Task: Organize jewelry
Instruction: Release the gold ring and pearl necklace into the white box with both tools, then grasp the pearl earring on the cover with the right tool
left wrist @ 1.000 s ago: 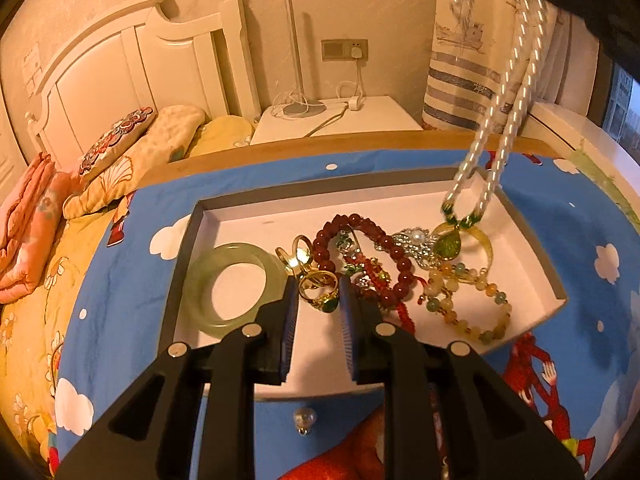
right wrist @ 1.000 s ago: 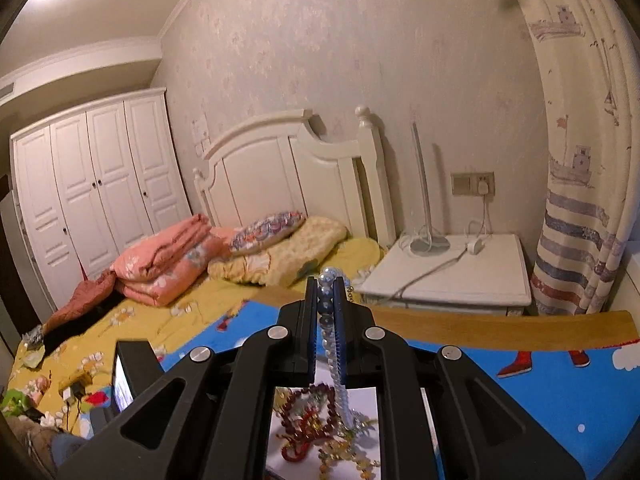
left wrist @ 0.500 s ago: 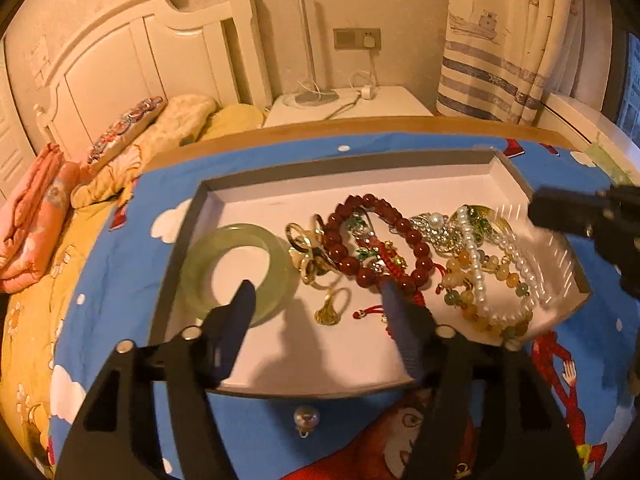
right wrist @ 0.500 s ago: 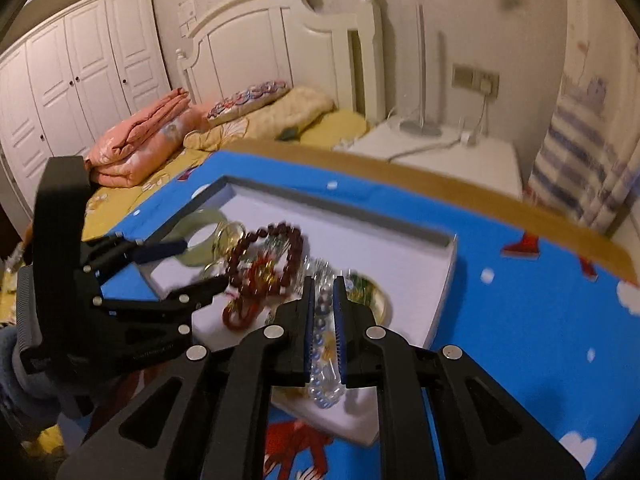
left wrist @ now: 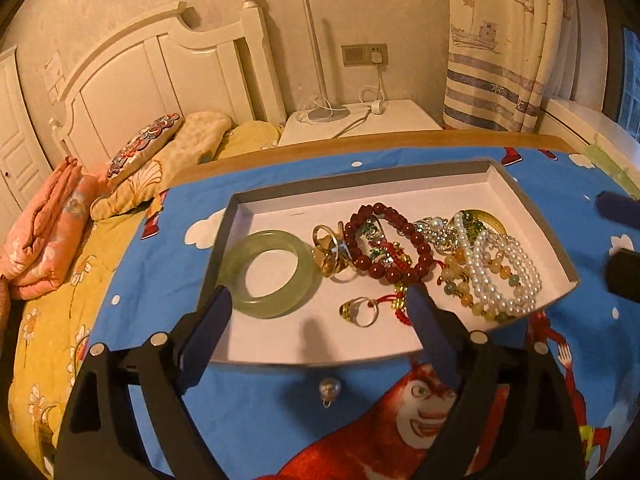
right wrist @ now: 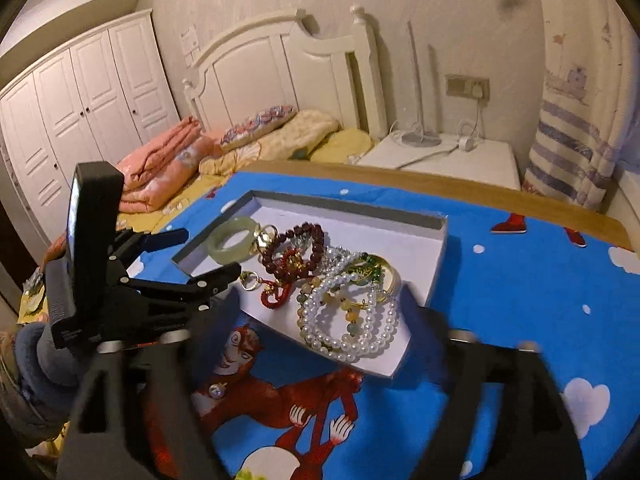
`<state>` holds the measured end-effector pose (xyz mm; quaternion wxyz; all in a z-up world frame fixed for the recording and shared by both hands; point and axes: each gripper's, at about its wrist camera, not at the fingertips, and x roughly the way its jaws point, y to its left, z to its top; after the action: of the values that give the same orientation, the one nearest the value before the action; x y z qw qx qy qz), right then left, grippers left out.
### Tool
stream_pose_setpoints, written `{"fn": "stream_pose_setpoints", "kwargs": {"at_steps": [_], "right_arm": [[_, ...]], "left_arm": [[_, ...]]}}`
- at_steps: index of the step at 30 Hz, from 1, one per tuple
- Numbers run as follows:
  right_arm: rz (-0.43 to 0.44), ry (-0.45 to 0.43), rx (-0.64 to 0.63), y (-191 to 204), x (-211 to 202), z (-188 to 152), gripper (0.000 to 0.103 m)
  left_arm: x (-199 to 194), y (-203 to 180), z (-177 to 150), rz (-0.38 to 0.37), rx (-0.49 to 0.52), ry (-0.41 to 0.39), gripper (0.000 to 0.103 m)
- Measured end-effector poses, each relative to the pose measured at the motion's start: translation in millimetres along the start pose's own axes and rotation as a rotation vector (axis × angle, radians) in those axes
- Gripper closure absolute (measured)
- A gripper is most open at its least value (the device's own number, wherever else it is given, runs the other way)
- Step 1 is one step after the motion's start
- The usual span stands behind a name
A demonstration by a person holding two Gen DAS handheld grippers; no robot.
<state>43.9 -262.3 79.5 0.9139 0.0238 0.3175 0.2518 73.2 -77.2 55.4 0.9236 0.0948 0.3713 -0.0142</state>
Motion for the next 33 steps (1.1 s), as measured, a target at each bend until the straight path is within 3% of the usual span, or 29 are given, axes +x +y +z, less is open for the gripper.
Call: {"fn": "stream_pose_setpoints", "kwargs": {"at_steps": [7, 18, 20, 28, 33], "right_arm": [[0.035, 0.001, -0.017, 21.3, -16.3, -16.9, 0.017], [0.09, 0.16, -0.121, 70.6, 15.0, -67.9, 0.018], [0.1, 0.181, -0.135, 77.6, 20.5, -71.9, 0.021], [0.056, 0.209, -0.212, 102.7, 36.9, -75.0, 0.058], [0.039, 0.229, -0.191, 100.0, 46.7, -74.4, 0.07]], "left_arm": [[-15.3, 15.7, -21.7, 0.009, -0.031, 0.008, 0.011], [-22.3, 77.5, -80.4, -0.068, -0.188, 0.072, 0.01], [-24.6, 85.8, -89.5, -0.078, -0.199, 0.077, 0.01], [-25.8, 109.6, -109.3, -0.17, -0.315, 0.075, 0.01], [-21.9, 113.3, -111.2, -0.21, -0.353, 0.085, 0.009]]}}
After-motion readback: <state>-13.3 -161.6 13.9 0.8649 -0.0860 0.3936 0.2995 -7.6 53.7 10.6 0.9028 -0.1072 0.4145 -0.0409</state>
